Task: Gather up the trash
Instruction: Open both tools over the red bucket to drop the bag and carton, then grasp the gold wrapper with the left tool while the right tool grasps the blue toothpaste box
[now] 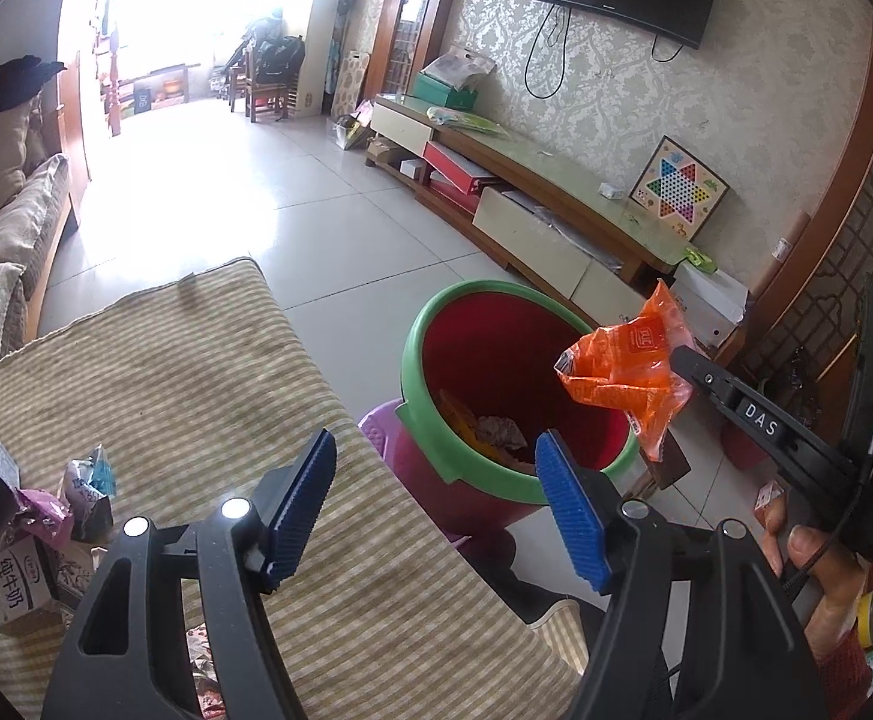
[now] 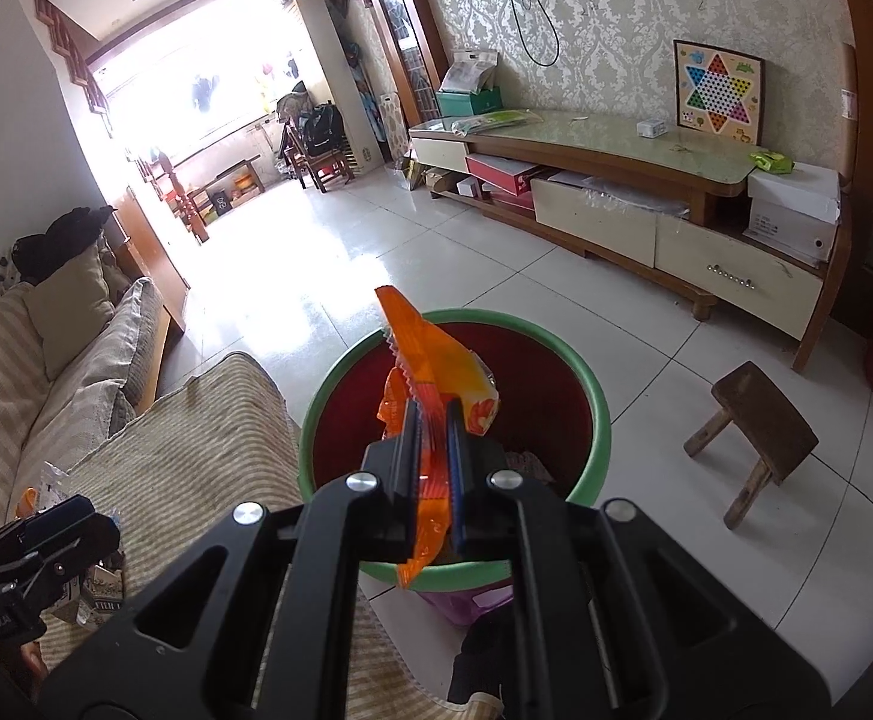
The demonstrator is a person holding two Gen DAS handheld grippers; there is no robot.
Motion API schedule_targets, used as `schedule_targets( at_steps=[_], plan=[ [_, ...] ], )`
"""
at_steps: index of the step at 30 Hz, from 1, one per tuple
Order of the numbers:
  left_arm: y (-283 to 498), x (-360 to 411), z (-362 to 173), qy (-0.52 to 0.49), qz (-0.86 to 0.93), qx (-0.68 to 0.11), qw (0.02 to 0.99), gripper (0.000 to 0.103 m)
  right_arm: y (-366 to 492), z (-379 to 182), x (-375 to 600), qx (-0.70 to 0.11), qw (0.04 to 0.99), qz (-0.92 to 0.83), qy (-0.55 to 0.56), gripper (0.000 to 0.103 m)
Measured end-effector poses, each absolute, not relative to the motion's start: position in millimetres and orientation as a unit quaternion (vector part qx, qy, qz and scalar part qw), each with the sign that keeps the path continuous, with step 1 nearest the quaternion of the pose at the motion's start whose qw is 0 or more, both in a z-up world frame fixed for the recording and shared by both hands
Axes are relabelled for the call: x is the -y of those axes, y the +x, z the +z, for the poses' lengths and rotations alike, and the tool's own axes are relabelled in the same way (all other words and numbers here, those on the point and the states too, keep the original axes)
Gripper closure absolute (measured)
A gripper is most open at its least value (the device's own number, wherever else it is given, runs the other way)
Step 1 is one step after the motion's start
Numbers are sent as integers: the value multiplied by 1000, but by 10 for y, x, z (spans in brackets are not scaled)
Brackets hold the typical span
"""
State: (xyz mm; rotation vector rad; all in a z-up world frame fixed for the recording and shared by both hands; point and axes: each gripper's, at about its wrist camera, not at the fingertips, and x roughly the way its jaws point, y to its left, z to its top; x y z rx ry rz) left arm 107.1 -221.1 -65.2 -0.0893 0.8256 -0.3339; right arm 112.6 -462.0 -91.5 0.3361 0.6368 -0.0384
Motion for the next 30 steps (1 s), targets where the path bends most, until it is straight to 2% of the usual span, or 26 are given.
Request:
schedule_targets(
  at_steps=[8,10,11,13,21,30],
  plan=[
    [1055,2098,-681,-50,-151,-402,902,37,1206,-924,4591,-315,935,-24,159,94],
    [1052,2082,-672,-51,-150,-401,902,37,1224,-933,4580,-316,935,-26,159,91],
    [1050,2076,-670,-52,-150,-401,902,37,1235,-944,4571,-318,934,-24,160,86],
    [1039,2067,-658,-54,-149,-400,903,37,1230,-943,4560,-317,934,-29,159,56],
    [1008,1965,-613,-72,-146,-395,904,37,993,-743,4426,-299,942,-19,150,55],
    [905,1717,-532,-92,-137,-383,909,37,726,-504,4133,-293,947,6,135,49]
  ],
)
